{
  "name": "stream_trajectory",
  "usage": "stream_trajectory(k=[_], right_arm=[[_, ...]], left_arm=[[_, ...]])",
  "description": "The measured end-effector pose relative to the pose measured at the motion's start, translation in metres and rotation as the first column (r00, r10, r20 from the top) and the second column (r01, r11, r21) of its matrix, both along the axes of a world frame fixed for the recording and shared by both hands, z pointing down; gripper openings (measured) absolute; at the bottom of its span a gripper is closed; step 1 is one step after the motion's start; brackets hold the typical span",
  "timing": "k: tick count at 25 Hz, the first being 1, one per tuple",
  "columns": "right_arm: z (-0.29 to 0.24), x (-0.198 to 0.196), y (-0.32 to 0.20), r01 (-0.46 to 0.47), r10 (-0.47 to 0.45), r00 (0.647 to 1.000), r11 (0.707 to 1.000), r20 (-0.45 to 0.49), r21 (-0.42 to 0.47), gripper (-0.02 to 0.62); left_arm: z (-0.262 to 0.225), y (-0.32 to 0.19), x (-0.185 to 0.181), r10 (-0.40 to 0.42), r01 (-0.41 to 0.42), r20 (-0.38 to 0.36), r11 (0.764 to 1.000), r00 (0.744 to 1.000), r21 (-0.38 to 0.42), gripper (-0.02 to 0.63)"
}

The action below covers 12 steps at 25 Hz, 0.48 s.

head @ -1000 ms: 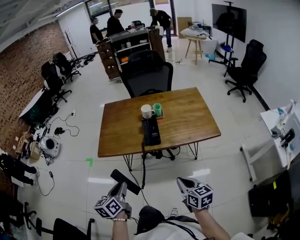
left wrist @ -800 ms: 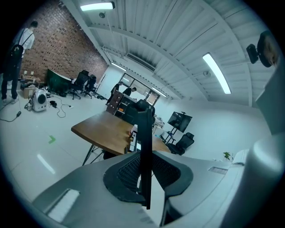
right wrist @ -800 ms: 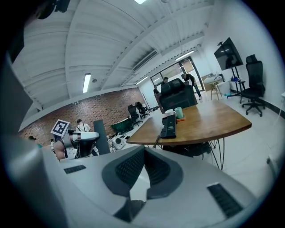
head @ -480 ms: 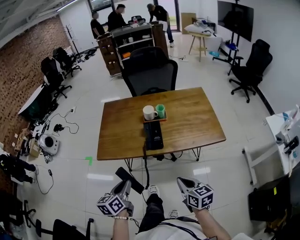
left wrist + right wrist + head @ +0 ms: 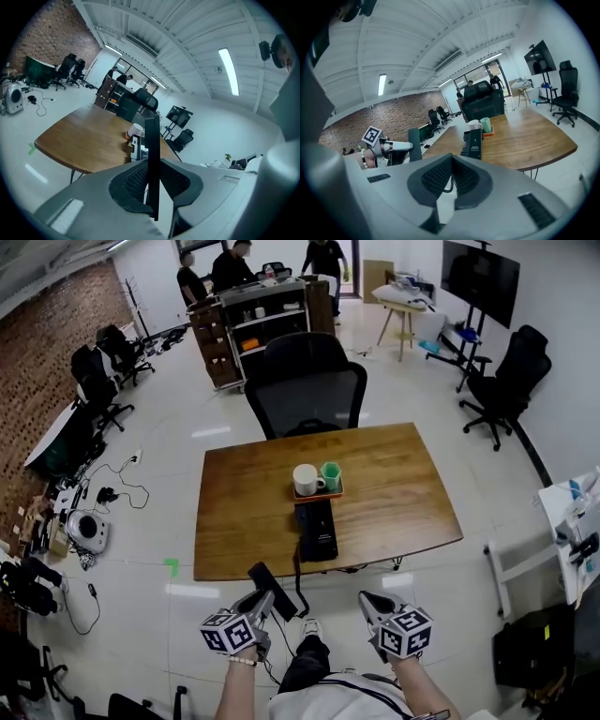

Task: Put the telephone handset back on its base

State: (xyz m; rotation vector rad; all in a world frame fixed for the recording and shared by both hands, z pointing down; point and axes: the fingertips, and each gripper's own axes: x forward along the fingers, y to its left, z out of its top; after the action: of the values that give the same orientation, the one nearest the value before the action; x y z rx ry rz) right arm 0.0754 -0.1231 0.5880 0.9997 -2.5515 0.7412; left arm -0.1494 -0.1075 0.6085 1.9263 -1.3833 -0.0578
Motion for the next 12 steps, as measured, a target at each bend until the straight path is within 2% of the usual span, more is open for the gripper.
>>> stream_trajectory(k=[7,12], right_arm=[[-0.003,-0.025,-0.049,-0.044,0.044,0.999,0.999,-0.029,0.003,0.000],[-0.005,-0.039,-0.080,-0.089,0.089,0.995,0.996,-0.037,0.012,0.000]], left_arm=[[0.021,-0.070,-0.002,0.168,-0.172,-0.104,0.985,0.980,-0.032,0.067],[0.039,-0.112,0.006,0.297,-0.309,-0.197,0.950,0.934,-0.033,0.067]])
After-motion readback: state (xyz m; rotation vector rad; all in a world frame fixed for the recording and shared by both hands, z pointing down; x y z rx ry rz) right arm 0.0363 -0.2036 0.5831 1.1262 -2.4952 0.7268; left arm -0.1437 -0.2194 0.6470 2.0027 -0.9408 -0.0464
